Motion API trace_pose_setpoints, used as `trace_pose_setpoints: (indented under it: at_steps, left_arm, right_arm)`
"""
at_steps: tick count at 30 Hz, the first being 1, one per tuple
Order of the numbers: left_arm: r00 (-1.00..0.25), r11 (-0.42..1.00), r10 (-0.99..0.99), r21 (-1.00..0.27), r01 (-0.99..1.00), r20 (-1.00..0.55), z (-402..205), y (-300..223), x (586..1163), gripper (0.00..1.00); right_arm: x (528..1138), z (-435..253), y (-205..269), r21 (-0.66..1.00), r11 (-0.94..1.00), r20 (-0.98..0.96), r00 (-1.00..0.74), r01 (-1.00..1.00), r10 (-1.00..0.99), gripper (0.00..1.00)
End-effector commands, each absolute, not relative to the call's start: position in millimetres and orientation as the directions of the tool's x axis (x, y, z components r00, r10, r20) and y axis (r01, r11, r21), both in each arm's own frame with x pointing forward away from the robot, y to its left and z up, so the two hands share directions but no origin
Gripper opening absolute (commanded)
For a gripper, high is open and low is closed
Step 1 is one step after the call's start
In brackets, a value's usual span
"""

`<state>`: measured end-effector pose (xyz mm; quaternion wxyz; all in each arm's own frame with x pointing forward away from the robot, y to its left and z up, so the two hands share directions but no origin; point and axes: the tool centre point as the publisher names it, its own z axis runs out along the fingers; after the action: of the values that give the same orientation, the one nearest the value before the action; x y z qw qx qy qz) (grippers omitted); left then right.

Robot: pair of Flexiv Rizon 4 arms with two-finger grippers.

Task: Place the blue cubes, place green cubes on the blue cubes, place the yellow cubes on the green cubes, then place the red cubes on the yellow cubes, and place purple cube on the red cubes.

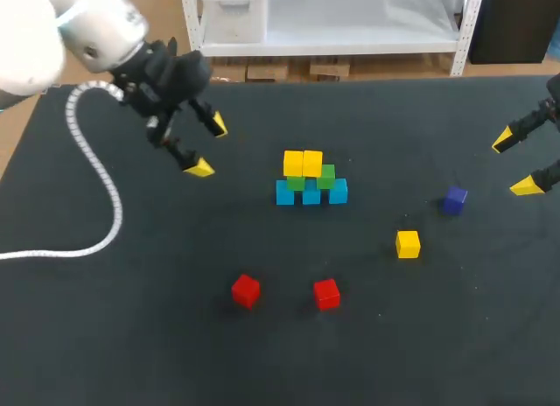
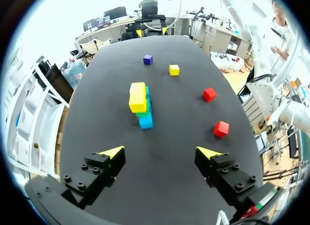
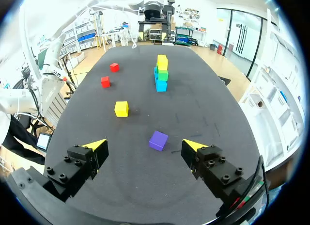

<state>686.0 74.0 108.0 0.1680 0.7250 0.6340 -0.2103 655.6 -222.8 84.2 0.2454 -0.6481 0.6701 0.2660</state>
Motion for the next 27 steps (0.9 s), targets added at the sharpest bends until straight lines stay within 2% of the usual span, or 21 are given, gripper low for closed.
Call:
trace_pose_setpoints:
  at_steps: [1, 16, 27]
  left_arm:
    - [0.088, -0.108, 0.843, -0.006, 0.994, -0.531, 111.5, 98.9, 666.2, 1.00]
    - [-0.019, 0.030, 0.834, 0.011, 0.999, -0.552, 107.2, 134.3, 621.8, 1.00]
    - [-0.076, 0.108, 0.829, 0.025, 0.994, -0.554, 103.2, 149.9, 612.2, 1.00]
  right_arm:
    - [656.3, 83.7, -223.1, 0.038, 0.017, -0.676, -0.038, -0.999, -0.736, 1.00]
    - [656.3, 83.7, -223.1, 0.038, 0.017, -0.676, -0.038, -0.999, -0.736, 1.00]
    - [656.3, 83.7, -223.1, 0.038, 0.017, -0.676, -0.038, -0.999, -0.736, 1.00]
